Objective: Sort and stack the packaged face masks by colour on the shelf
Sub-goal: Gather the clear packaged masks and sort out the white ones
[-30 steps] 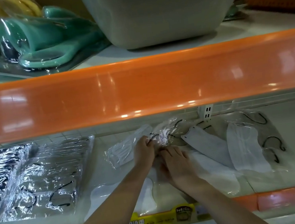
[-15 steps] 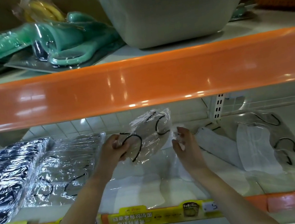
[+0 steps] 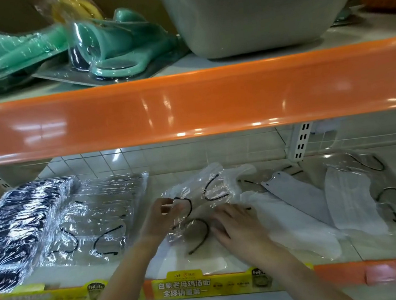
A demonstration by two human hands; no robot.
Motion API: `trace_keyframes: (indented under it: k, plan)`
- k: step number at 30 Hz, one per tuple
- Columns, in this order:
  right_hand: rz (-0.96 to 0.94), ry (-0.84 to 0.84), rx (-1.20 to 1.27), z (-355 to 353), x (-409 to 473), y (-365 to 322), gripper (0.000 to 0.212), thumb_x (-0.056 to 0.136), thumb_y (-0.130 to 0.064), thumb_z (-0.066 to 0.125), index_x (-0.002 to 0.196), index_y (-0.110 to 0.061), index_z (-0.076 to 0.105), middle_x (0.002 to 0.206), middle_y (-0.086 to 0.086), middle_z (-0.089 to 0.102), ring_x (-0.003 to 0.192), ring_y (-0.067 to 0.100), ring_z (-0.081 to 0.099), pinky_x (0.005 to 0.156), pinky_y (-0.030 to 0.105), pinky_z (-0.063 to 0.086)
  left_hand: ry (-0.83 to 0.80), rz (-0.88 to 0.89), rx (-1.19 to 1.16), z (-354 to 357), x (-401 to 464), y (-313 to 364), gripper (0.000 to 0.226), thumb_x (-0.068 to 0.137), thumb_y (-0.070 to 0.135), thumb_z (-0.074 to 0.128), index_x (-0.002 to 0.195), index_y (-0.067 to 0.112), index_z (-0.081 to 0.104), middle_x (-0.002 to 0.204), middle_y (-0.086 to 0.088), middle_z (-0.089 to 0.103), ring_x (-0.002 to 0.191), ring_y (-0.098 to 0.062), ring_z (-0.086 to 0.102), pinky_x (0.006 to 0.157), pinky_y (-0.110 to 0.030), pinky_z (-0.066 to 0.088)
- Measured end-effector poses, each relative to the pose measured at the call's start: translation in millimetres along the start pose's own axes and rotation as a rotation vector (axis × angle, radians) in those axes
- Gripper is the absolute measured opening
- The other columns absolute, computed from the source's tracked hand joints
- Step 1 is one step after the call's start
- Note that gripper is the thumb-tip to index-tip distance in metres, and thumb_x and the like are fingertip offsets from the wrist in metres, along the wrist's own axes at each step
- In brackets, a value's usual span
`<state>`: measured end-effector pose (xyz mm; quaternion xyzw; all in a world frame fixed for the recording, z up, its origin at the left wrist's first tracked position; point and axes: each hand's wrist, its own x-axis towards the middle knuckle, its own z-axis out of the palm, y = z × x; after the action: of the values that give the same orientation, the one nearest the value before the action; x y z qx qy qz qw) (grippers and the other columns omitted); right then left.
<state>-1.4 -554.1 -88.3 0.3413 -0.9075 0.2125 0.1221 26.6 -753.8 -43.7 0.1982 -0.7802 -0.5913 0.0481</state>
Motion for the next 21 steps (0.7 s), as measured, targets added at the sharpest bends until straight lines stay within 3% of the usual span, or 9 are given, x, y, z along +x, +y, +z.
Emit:
trace_keyframes:
  k: [3, 5, 8, 10, 12, 14, 16, 21]
  plan:
    - [0.039, -0.197, 0.010, 5, -7, 2, 0.064, 0.085, -0.052, 0.015, 0.119, -0.020, 0.058, 0.124, -0.005, 0.050, 0.117, 0.018, 0.044, 0.097, 0.031, 0.038, 0.135, 0.007, -0.043, 1, 0, -7, 0.032, 0.090, 0.008, 0.063, 0.119, 0.009, 0.051, 0.104, -0.010, 0.056, 0.087, -0.019, 0.053, 0.062, -0.023, 0.044]
    - [0.033, -0.194, 0.008, 5, -9, 1, 0.065, 0.085, -0.051, 0.012, 0.120, -0.021, 0.056, 0.126, -0.007, 0.047, 0.120, 0.016, 0.040, 0.099, 0.029, 0.035, 0.198, 0.028, -0.073, -2, 2, -10, 0.045, 0.086, -0.002, 0.064, 0.124, 0.014, 0.048, 0.105, -0.010, 0.056, 0.086, -0.018, 0.053, 0.072, -0.029, 0.047]
    - [0.026, -0.193, 0.002, 2, -6, -3, 0.065, 0.084, -0.046, 0.010, 0.123, -0.020, 0.055, 0.125, -0.006, 0.048, 0.118, 0.016, 0.042, 0.096, 0.029, 0.034, 0.283, -0.021, -0.115, -8, 1, -10, 0.052, 0.084, -0.011, 0.057, 0.132, 0.003, 0.045, 0.113, -0.019, 0.057, 0.079, -0.017, 0.054, 0.068, -0.028, 0.043]
    - [0.058, -0.158, -0.041, 1, -2, -7, 0.052, 0.088, -0.039, 0.023, 0.120, -0.017, 0.057, 0.117, -0.003, 0.053, 0.109, 0.019, 0.050, 0.088, 0.032, 0.042, 0.269, -0.069, -0.216, -13, 0, -9, 0.048, 0.085, -0.014, 0.056, 0.130, 0.004, 0.046, 0.105, -0.019, 0.057, 0.072, -0.018, 0.051, 0.060, -0.027, 0.042]
    - [0.075, -0.083, -0.096, 0, 2, -10, 0.031, 0.081, -0.021, 0.061, 0.111, -0.015, 0.060, 0.107, 0.000, 0.057, 0.097, 0.022, 0.057, 0.075, 0.033, 0.049, 0.232, -0.088, -0.274, -18, -2, -6, 0.041, 0.087, -0.012, 0.056, 0.125, 0.006, 0.051, 0.098, -0.018, 0.058, 0.071, -0.019, 0.052, 0.057, -0.027, 0.043]
    - [0.099, -0.043, -0.126, 2, 9, -13, 0.053, 0.062, -0.012, 0.080, 0.111, -0.014, 0.059, 0.107, 0.001, 0.059, 0.097, 0.022, 0.057, 0.075, 0.033, 0.051, 0.210, -0.100, -0.311, -25, -5, -3, 0.032, 0.090, -0.011, 0.053, 0.117, 0.007, 0.057, 0.094, -0.014, 0.061, 0.074, -0.019, 0.056, 0.060, -0.027, 0.046]
    - [0.104, -0.050, -0.160, -1, 17, -17, 0.057, 0.059, -0.013, 0.082, 0.112, -0.013, 0.059, 0.110, 0.003, 0.062, 0.100, 0.022, 0.060, 0.078, 0.035, 0.052, 0.196, -0.113, -0.347, -33, -8, 0, 0.027, 0.091, -0.010, 0.053, 0.111, 0.008, 0.060, 0.088, -0.010, 0.062, 0.073, -0.018, 0.058, 0.061, -0.025, 0.046]
    - [0.133, -0.058, -0.172, -1, 36, -25, 0.032, 0.083, -0.013, 0.066, 0.115, -0.010, 0.063, 0.115, 0.006, 0.061, 0.105, 0.029, 0.059, 0.085, 0.039, 0.045, 0.204, -0.065, -0.466, -57, -10, 14, 0.024, 0.092, -0.011, 0.049, 0.108, 0.003, 0.059, 0.075, -0.007, 0.059, 0.046, -0.003, 0.053, 0.043, -0.014, 0.041]
